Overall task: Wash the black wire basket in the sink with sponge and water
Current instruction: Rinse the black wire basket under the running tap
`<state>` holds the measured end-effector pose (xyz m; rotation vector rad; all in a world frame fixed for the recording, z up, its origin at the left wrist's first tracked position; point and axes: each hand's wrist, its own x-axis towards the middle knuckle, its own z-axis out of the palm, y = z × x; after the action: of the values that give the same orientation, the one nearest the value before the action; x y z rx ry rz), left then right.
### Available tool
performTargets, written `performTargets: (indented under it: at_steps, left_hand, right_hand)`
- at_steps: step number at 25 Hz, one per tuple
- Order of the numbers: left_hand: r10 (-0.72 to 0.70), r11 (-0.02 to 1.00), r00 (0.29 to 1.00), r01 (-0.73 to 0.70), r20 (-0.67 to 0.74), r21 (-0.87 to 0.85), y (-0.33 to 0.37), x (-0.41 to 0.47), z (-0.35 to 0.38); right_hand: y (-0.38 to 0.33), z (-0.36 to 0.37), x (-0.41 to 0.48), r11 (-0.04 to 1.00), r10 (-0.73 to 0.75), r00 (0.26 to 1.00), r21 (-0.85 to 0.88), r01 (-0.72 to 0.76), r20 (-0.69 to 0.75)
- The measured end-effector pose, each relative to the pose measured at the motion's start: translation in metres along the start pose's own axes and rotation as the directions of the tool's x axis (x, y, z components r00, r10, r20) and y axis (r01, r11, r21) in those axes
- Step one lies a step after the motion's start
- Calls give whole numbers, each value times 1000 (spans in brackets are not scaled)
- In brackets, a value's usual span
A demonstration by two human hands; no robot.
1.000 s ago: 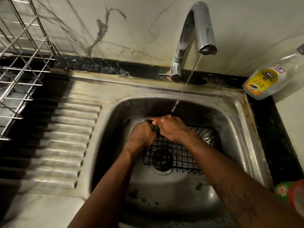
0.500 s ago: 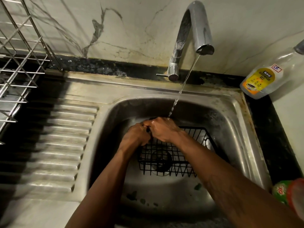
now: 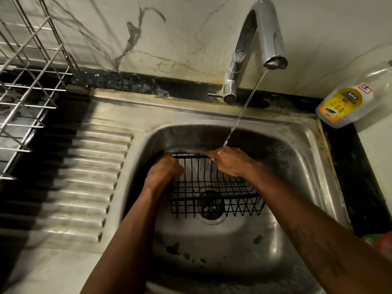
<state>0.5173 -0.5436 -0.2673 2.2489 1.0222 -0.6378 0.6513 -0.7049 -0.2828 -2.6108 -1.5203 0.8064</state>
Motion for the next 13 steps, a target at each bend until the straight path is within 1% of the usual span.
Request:
performTargets:
  at_steps: [2,3,5,6,7,9,10,11,13]
  left_hand:
    - [-7,998,999,5,-33,-61,5,-3,5]
    - [15,997,999,-18,-43,-80,10,-5,9]
    - [44,994,998,-48,-44,-102,14,-6,13]
    - [30,993,999,-34,-37,-113,13,-6,12]
    - [18,994,1000,-20,-21,-109,11,-4,10]
    - [0,998,1000,0,7,-65,4,1,6]
    - [-16,998,1000,16,9,-57,2,2,4]
    - [-22,999,1000,22,9,-45,2,2,3]
    - [0,1000,1000,1,12,-21,5,-1,4]
  right_hand:
    - [-16,-5,13,1000,-27,998,7,26,50]
    - [-28,-4,19,999,-45,998,12,44,53]
    - [-46,2,29,995,-91,995,30,91,-28]
    - [-48,7,28,994,-88,994,51,92,-67]
    - [-39,10,21,994,-55,996,93,62,-70]
    - [3,8,-4,981,77,997,177,-75,-1]
    - [27,5,-22,971,140,989,187,-146,46]
    - [48,1,-39,964,189,978,171,-202,87]
    - [62,-6,-53,965,225,966,105,-239,125]
